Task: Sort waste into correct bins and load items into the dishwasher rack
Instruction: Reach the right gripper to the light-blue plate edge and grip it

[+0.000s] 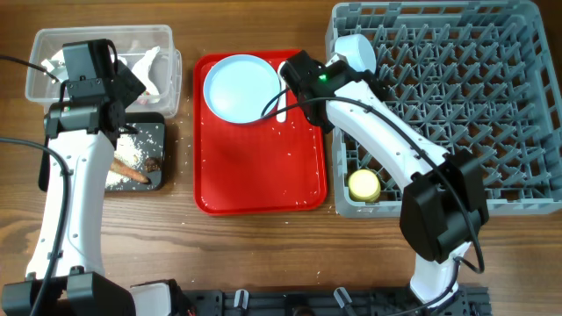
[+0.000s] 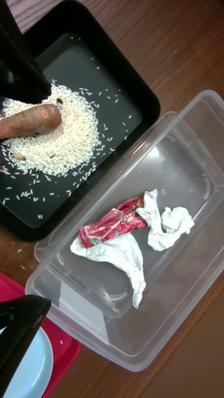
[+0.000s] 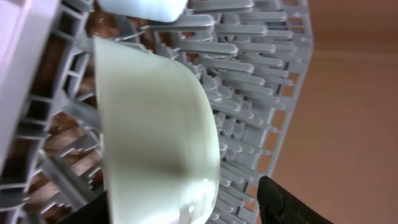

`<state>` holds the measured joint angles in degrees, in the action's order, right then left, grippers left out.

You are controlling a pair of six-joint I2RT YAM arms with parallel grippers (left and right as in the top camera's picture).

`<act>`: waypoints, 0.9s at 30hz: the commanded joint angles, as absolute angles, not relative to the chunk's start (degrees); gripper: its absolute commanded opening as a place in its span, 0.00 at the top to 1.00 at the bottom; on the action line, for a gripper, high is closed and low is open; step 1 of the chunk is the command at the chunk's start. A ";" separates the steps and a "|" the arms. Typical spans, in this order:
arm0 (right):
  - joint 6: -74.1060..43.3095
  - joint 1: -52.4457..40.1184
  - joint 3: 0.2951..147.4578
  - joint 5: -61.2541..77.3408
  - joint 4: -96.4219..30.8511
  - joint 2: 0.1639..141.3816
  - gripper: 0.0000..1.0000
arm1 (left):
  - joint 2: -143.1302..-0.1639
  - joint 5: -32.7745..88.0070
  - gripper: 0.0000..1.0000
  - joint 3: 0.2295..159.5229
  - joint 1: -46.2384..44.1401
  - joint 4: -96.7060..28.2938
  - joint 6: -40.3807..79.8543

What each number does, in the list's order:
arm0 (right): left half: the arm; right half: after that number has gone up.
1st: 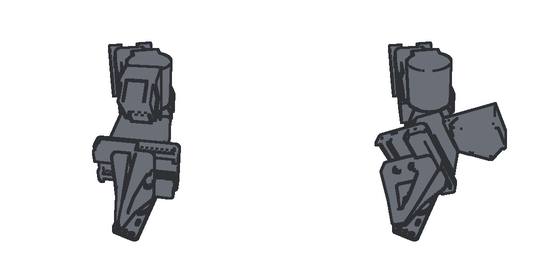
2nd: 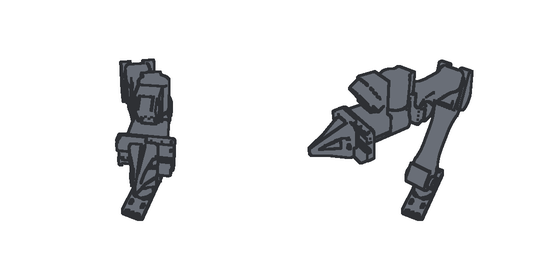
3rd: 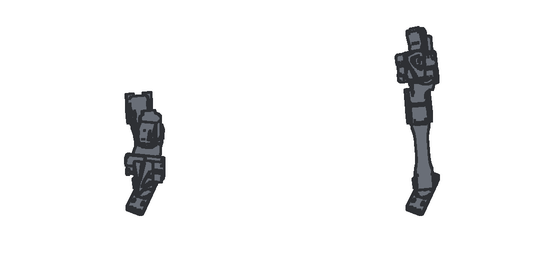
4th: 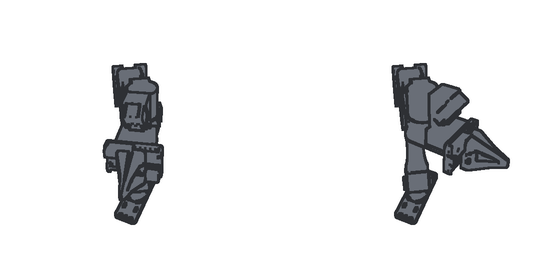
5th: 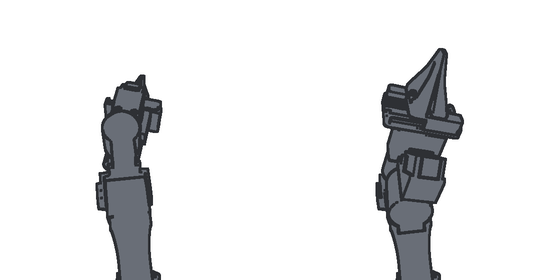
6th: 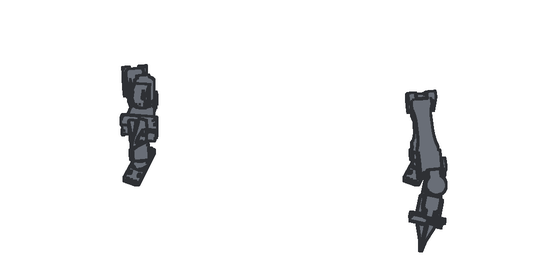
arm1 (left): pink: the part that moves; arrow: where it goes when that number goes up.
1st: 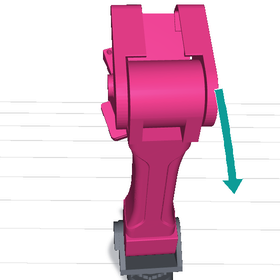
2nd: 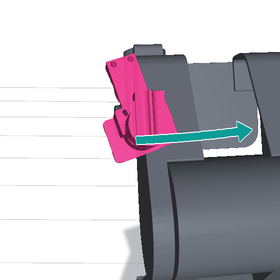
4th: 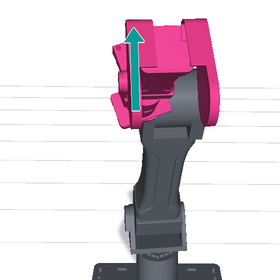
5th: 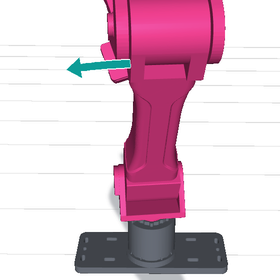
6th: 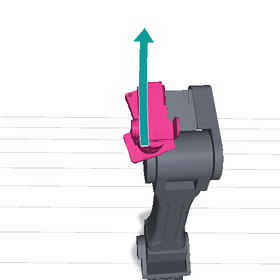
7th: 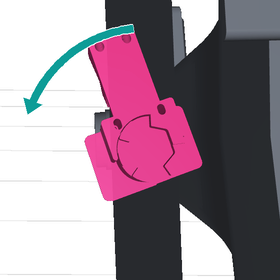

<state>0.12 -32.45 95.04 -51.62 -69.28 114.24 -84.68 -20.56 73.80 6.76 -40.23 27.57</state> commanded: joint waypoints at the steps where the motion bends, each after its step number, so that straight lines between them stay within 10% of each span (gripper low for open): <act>1: 0.10 -32.47 95.24 -47.92 -69.49 114.96 0.36 | -84.31 -21.71 0.00 74.48 6.94 -40.10 28.36; 13: 0.16 -32.47 97.56 -35.83 -67.64 111.42 0.01 | -84.31 -21.71 0.00 74.48 6.94 -40.12 28.34; 27: -3.81 -32.40 101.73 17.52 -47.37 107.22 0.00 | -84.31 -21.69 0.00 74.48 6.94 -40.12 28.36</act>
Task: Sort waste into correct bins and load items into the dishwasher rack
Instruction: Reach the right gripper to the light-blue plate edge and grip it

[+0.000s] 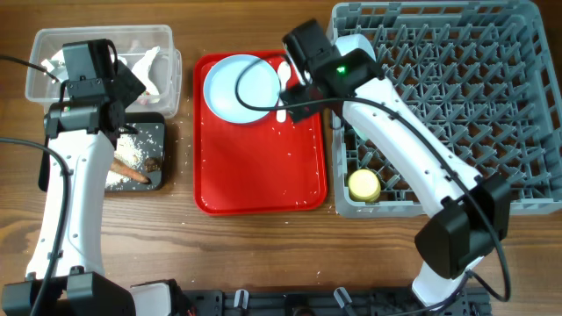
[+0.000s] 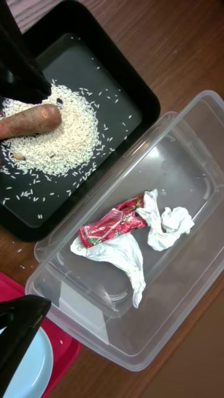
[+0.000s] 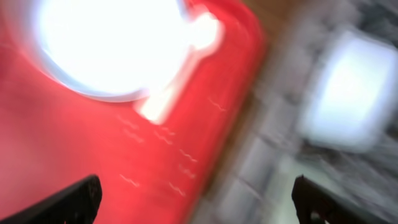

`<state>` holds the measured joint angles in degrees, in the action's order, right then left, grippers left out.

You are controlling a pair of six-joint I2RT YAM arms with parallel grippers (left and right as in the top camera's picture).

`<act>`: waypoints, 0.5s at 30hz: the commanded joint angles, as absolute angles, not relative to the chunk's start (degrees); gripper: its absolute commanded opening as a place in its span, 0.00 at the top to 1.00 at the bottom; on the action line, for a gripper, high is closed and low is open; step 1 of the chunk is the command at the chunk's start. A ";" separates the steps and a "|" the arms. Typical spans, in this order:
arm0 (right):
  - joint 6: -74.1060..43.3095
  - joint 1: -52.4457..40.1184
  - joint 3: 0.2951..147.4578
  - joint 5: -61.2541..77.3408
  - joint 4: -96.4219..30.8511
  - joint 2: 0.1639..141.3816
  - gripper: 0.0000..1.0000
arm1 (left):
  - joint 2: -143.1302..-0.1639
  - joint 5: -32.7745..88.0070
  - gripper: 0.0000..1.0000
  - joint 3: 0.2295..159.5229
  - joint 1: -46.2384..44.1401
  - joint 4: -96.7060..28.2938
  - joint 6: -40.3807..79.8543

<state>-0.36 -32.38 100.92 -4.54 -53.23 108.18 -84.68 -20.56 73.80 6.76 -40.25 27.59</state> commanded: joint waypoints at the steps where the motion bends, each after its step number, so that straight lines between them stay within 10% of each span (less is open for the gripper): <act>1: -5.45 -32.40 101.49 19.62 -44.03 107.53 0.01 | -84.31 -21.69 0.00 74.48 6.94 -40.12 28.36; 15: -38.48 -32.95 101.45 -0.23 -34.33 123.44 0.34 | -84.31 -21.71 0.00 74.48 6.94 -40.10 28.36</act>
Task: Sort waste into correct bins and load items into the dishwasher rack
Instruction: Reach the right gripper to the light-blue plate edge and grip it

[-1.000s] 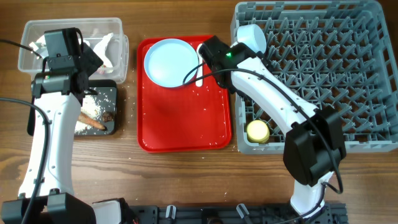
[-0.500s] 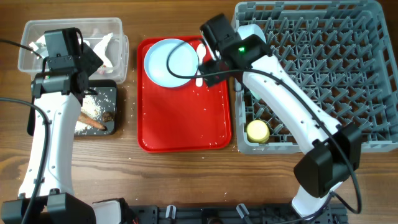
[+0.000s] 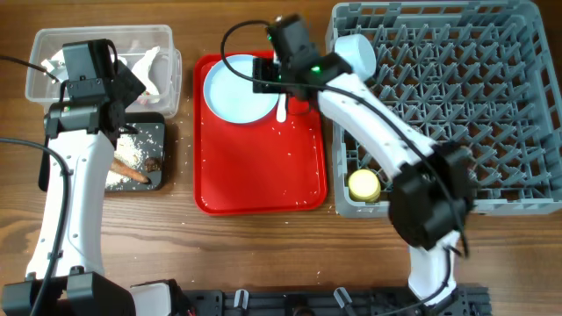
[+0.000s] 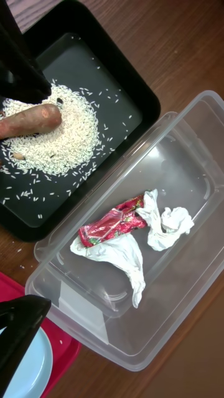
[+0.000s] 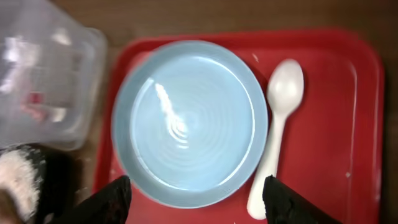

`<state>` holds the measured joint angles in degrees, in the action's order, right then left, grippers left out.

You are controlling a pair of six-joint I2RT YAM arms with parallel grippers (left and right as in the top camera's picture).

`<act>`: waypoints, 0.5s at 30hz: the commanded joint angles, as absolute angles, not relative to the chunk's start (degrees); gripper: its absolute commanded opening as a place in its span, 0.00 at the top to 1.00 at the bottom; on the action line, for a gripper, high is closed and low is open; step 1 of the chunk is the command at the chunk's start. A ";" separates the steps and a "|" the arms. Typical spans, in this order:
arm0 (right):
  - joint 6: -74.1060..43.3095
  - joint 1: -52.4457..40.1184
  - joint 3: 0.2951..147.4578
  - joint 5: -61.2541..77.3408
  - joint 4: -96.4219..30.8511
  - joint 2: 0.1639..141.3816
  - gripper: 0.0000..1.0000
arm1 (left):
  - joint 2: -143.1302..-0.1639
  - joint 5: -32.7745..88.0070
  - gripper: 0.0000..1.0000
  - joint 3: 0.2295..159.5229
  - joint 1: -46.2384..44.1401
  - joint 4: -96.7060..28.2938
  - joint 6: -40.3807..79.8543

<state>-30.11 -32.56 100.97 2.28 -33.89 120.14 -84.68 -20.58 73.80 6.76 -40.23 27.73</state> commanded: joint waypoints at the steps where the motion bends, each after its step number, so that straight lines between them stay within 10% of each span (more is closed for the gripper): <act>1: -40.10 -32.95 101.43 -0.23 -34.57 124.70 0.36 | -84.31 -21.71 0.00 74.48 6.94 -40.12 28.36; 15: -46.61 -32.95 101.43 3.49 -32.36 133.69 0.68 | -84.31 -21.71 0.00 74.48 6.94 -40.10 28.36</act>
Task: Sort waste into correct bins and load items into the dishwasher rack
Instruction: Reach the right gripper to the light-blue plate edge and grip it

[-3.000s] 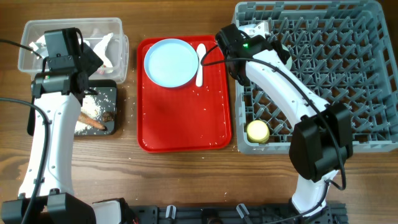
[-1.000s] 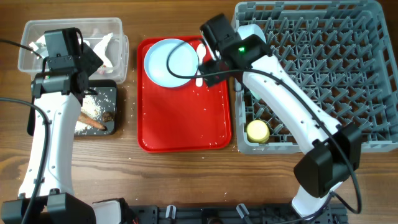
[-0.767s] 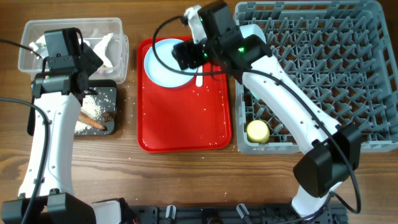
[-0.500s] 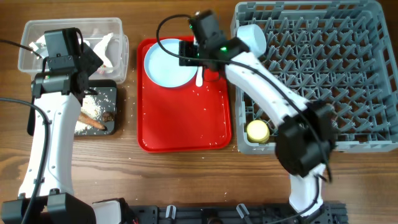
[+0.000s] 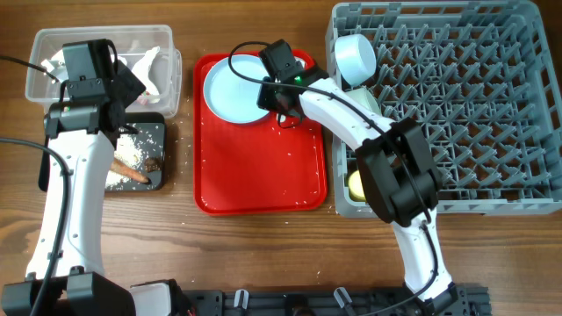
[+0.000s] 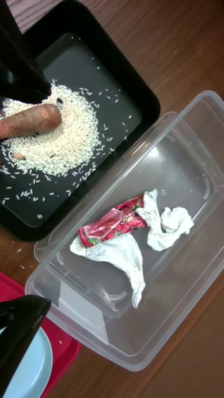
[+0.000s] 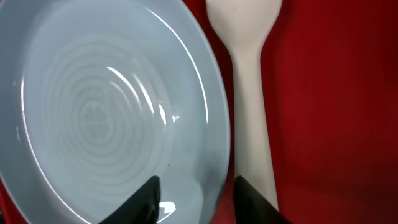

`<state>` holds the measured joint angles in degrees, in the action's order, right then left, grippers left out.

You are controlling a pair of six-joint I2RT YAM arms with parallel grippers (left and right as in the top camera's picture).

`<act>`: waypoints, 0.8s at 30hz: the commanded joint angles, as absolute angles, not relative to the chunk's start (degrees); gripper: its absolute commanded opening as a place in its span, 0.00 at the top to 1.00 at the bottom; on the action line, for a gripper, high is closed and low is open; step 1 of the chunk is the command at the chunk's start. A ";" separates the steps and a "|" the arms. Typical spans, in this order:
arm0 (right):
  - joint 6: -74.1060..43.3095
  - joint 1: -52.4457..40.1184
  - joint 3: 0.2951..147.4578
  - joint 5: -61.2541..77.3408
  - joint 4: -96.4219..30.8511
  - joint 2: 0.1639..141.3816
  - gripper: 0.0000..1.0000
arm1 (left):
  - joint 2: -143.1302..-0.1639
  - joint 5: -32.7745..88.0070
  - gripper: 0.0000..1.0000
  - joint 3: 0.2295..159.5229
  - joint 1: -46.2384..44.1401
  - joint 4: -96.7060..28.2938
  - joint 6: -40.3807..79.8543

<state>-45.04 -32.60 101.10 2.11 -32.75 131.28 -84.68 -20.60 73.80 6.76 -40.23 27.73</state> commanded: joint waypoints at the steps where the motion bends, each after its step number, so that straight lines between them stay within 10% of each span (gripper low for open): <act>1: -46.59 -32.95 101.43 3.49 -32.34 133.69 0.71 | -84.31 -21.71 0.00 74.48 6.94 -40.12 28.36; 8: -46.65 -32.95 101.43 3.77 -32.38 134.43 0.96 | -84.31 -21.69 0.00 74.48 6.94 -40.12 28.36; 24: -18.61 -30.65 102.76 1.45 -36.99 117.25 0.96 | -84.31 -21.69 0.00 74.48 6.94 -40.12 28.36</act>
